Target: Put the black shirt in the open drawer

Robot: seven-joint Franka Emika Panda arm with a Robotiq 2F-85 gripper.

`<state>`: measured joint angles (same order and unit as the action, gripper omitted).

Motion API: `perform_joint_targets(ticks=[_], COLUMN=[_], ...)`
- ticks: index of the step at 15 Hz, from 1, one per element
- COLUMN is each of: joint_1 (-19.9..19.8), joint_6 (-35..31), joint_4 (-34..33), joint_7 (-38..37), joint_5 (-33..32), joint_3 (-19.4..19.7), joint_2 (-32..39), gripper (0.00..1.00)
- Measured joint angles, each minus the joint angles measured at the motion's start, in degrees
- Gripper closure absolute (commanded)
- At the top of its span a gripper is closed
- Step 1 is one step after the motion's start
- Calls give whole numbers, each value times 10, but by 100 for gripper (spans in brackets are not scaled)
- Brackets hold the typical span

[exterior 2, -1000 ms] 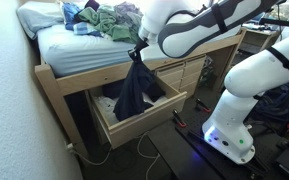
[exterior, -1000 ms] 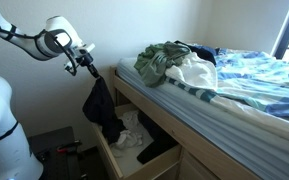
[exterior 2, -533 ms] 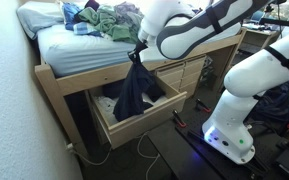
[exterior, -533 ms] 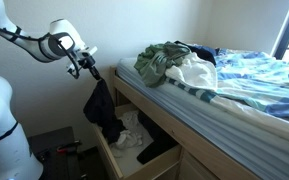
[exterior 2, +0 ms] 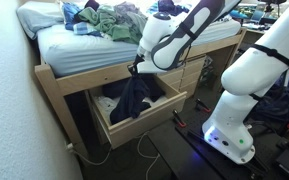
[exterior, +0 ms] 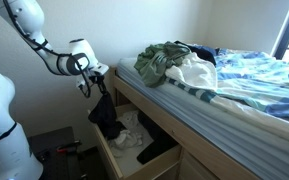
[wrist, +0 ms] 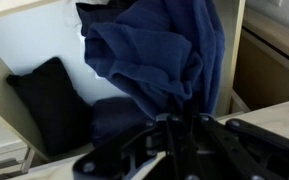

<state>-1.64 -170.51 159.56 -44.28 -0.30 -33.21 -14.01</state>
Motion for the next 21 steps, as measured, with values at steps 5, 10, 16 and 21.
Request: perform_joint_targets(ticks=[5,10,16,21], joint_1=[-50,-82,-82,-49], joint_6=[-24,-24,-8,33], joint_4=[-10,-27,-73,-147], joint_7=[-10,-85,-208,-286], joint_5=[-56,-155,-282,-373], joint_3=[-8,-8,28,87], joint_2=[87,136,195,274], gripper=[98,98,98,98])
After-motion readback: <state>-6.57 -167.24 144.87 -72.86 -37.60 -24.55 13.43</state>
